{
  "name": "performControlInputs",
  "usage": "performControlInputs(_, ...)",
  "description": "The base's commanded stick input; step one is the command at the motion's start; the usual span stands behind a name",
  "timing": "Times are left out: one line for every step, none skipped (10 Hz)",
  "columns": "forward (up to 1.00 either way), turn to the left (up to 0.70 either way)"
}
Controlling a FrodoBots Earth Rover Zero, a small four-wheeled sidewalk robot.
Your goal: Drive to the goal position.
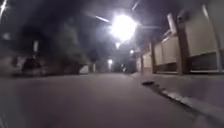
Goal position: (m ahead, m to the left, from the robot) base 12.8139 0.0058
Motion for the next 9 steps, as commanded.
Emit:
performControlInputs(0.70, -0.27)
performControlInputs(0.70, -0.23)
performControlInputs(0.70, -0.19)
performControlInputs(0.70, -0.15)
performControlInputs(0.70, -0.11)
performControlInputs(0.70, -0.07)
performControlInputs(0.70, -0.03)
performControlInputs(0.70, -0.02)
performControlInputs(0.70, -0.10)
